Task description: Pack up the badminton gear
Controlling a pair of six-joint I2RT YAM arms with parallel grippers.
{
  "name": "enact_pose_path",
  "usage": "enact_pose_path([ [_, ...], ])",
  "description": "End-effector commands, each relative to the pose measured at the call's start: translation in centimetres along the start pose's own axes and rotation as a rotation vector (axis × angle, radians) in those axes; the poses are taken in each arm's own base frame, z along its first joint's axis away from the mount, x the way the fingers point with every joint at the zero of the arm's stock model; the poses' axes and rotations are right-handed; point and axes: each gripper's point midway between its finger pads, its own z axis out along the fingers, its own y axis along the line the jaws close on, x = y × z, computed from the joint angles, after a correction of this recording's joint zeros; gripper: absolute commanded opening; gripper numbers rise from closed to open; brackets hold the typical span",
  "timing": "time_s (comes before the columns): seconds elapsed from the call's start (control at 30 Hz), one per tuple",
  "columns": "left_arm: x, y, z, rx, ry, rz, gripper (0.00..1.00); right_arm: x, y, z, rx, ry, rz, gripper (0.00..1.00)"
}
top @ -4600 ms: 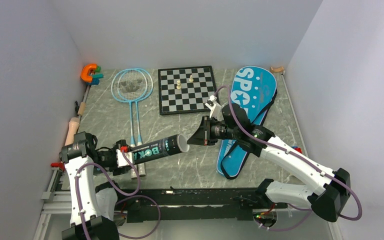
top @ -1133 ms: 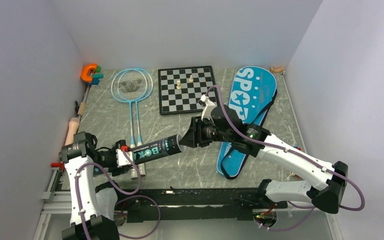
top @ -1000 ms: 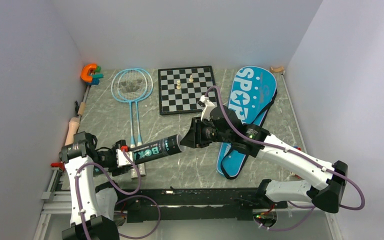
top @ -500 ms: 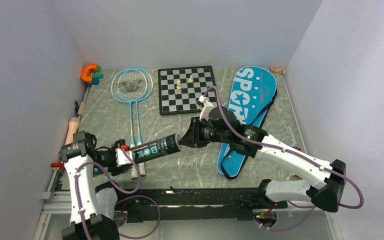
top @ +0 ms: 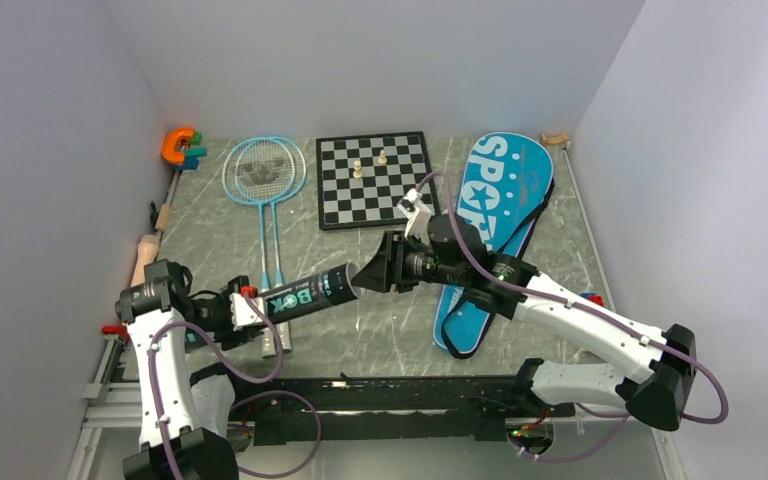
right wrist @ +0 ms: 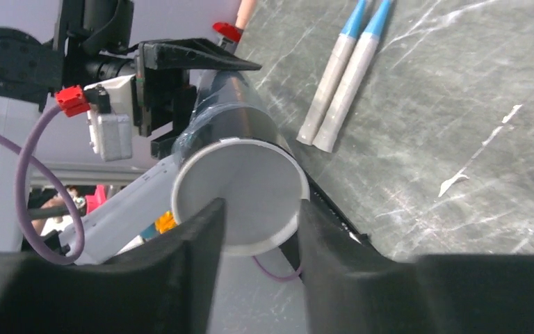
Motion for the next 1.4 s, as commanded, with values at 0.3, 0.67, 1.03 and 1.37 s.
enact_pose_path([
  [0.3, 3.5, 11.5, -2.9, -0.457, 0.071, -0.466, 0.12, -10.4, -6.5, -11.1, 0.361, -0.305, 0.017, 0.87],
  [0.67, 17.1, 11.0, -6.0, -0.697, 0.485, -1.004, 0.17, -6.0, -21.5, -15.7, 0.828, -0.340, 0.243, 0.95],
  [1.03, 22.4, 6.0, -4.2, -0.652, 0.682, -1.080, 0.26, -3.7, -30.8, -18.9, 1.049, -0.395, 0.432, 0.99],
  [1.37, 20.0, 6.5, -5.1, -0.651, 0.636, -1.021, 1.00, -3.8, -36.6, -20.5, 1.138, -0.477, 0.577, 0.98],
])
